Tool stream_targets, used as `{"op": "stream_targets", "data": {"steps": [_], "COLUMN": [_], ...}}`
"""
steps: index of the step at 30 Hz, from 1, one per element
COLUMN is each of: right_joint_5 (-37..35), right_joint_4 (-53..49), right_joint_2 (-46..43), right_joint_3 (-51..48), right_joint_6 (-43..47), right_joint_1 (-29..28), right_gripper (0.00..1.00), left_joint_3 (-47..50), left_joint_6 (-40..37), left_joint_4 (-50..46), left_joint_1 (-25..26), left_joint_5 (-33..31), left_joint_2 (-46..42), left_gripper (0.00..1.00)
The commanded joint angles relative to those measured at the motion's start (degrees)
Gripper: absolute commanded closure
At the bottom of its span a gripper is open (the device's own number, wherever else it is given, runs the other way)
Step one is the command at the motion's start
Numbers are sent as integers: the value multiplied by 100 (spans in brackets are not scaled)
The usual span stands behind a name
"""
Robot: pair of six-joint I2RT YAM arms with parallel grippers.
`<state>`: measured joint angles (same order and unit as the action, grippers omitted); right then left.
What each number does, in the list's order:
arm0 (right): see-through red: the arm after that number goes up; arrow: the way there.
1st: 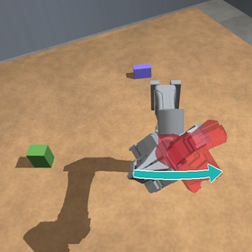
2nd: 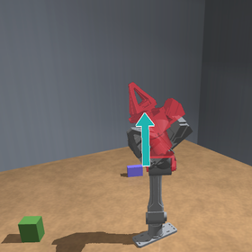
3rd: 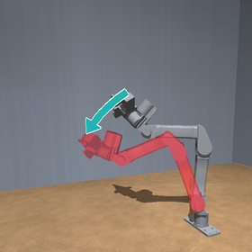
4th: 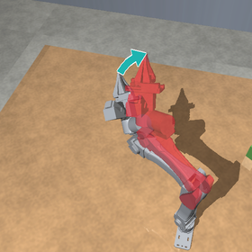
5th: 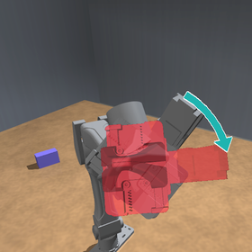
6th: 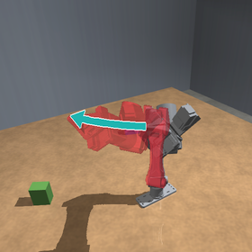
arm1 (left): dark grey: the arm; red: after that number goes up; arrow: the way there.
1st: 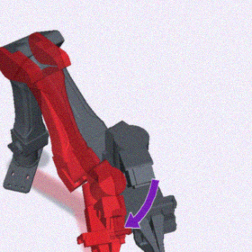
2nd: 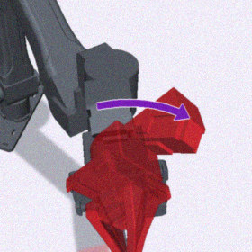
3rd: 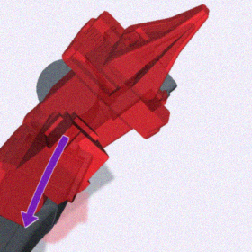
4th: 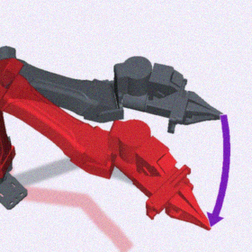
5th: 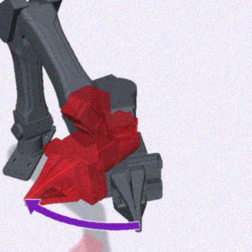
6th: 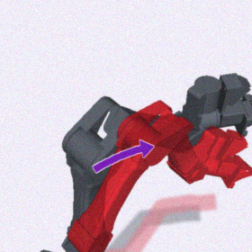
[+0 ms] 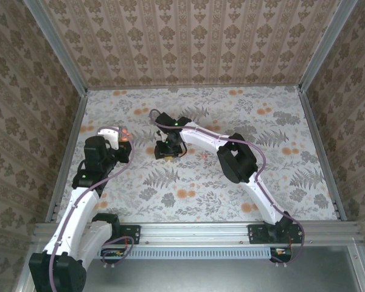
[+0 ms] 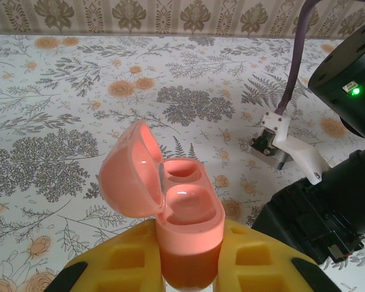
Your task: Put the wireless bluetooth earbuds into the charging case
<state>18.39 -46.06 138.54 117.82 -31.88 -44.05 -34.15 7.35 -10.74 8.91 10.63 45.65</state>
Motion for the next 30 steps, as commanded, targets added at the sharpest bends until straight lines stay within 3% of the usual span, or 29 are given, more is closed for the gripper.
{"op": "stream_targets", "data": {"steps": [1,3,9,15,30], "right_joint_5": [-309,-437,-254,-671,-863], "right_joint_4": [-606,-435,172,-115,-969], "right_joint_2": [-177,-285,-204,-2,-274], "right_joint_3": [42,-138,-140,56,-20], "right_joint_6": [182,117,-212,-179,218], "right_joint_1": [-35,12,100,114,199], "right_gripper": [58,55,58,59,60], "left_joint_3": [-96,-92,-79,-98,-111], "left_joint_6": [38,38,47,27,11], "left_joint_4": [72,103,104,72,80], "left_joint_1": [-38,-34,-30,-30,-34], "left_joint_5": [-28,-33,8,-26,-5], "left_joint_2": [-83,-91,-100,-103,-65], "left_gripper": [93,93,93,93,93]}}
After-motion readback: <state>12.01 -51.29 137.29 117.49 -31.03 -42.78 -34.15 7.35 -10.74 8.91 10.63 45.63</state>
